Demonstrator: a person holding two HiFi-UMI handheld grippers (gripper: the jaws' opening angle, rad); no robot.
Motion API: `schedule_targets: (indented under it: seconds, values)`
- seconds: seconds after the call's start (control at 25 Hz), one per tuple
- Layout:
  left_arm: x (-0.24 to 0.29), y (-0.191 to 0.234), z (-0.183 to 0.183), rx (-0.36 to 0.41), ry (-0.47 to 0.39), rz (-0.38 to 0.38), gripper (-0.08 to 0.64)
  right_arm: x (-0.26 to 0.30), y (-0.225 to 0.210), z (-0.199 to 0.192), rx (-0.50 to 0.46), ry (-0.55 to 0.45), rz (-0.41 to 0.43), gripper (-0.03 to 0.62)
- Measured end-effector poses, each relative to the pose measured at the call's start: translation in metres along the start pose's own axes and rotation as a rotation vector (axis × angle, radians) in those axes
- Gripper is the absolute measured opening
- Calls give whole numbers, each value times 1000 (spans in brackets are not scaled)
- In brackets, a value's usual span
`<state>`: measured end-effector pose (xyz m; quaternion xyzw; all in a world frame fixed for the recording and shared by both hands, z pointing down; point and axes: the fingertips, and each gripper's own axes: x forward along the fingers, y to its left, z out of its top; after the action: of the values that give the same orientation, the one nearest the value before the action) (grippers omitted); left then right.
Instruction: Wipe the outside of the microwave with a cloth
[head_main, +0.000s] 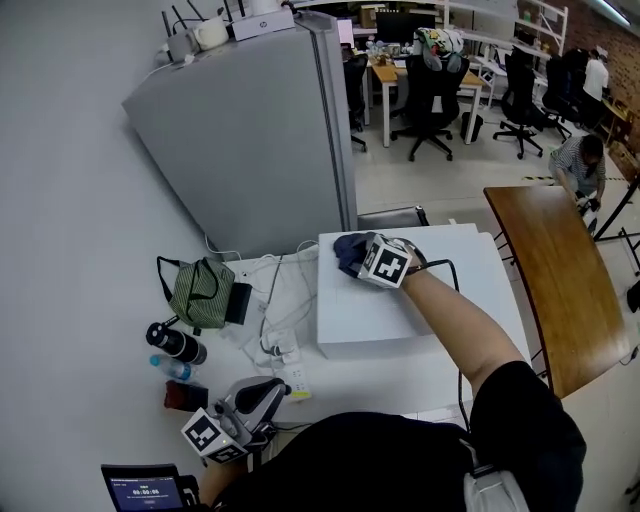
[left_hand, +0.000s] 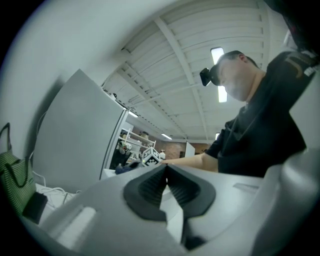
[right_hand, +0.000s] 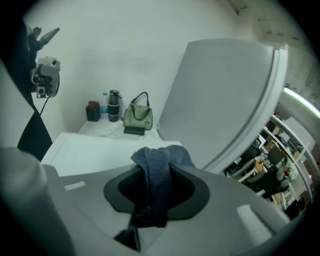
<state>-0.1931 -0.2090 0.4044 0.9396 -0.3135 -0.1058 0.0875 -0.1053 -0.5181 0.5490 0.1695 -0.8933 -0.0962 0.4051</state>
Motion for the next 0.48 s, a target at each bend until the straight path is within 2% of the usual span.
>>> schedule_targets:
  seconds: [0.08, 0.28, 0.36, 0.4, 0.48]
  values:
    - [23, -10, 3, 0, -12, -31, 5, -47, -23, -69, 77, 44, -42, 97]
    - [65, -31, -4, -12, -25, -96, 5, -180, -80, -244, 300, 127, -252, 97]
    - [73, -35, -6, -16, -29, -107, 5, -200, -87, -270, 339, 153, -288, 97]
    - [74, -36, -7, -17, -29, -111, 5, -201, -88, -266, 328, 166, -300, 97]
    - [70, -38, -7, -16, -31, -112, 5, -186, -80, -228, 260, 152, -295, 97]
